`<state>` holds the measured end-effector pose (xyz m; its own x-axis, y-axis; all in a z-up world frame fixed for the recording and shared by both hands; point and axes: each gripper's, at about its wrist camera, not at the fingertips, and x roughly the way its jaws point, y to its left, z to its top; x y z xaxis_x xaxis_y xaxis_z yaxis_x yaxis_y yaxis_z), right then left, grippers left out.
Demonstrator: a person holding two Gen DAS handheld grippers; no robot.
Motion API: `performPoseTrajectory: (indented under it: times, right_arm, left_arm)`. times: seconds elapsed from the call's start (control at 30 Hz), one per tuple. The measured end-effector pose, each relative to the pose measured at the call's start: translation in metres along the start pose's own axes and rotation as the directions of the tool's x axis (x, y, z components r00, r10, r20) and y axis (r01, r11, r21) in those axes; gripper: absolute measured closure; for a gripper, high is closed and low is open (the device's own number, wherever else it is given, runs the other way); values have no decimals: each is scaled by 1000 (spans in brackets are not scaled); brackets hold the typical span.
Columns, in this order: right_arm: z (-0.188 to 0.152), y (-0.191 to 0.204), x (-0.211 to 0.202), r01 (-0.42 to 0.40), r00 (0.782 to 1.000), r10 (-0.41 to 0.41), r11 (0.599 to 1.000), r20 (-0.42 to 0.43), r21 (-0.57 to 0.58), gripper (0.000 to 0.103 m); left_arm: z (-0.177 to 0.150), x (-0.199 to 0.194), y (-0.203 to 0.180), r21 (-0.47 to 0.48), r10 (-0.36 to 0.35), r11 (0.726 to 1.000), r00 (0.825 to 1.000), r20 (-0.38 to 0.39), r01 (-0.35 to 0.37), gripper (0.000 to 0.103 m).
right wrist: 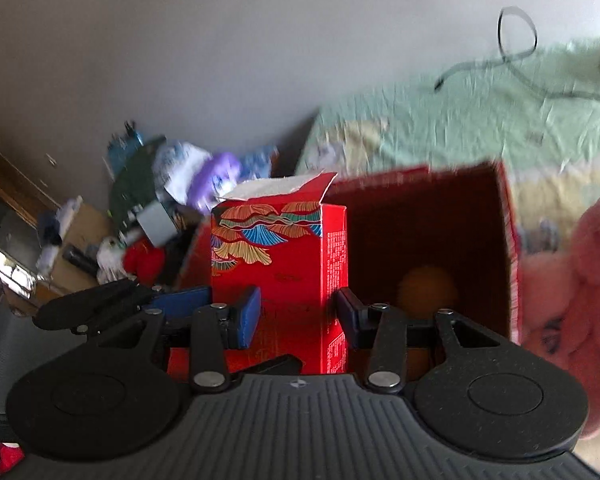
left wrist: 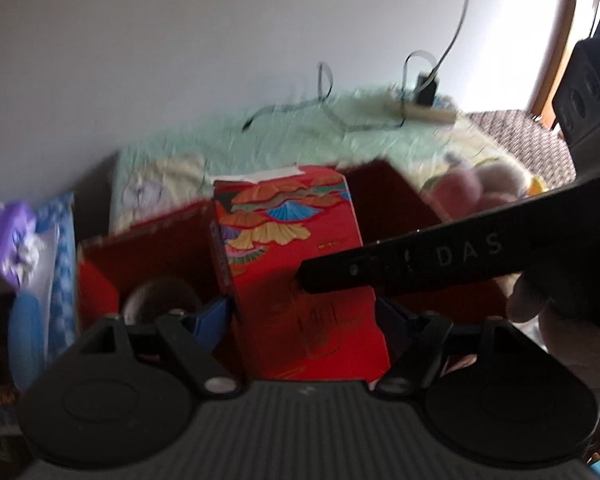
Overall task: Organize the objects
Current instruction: 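Carry the red gift box in the right tool over the red box, then lower the red gift box into the red box and open the right tool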
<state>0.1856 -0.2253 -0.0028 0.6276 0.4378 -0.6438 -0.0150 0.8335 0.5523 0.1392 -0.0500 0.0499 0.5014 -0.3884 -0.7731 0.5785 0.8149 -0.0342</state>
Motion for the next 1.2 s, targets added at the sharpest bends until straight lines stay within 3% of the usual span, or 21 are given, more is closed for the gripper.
performPoseTrajectory:
  times: [0.2,0.67,0.87,1.2]
  right_arm:
    - [-2,-5,21,40,995,-40,999,-92,-1,58]
    - [-3,-13,45,135,974,-138,990,-181,-31,56]
    - [-3,-14,47,181,965,-184,983,-188,-36,57]
    - [-4,-15,48,198,957,-201,980,-209,-34,61]
  left_arm:
    - [-4,40,8,-37,-19,999,994,-108,15,26]
    - [0,83,9,-75,-31,997,964,-265,11,26]
    - [-2,87,12,-109,-62,994,954,-294,31,27]
    - [-6,83,10,-122,-41,992,958,-284,6,28]
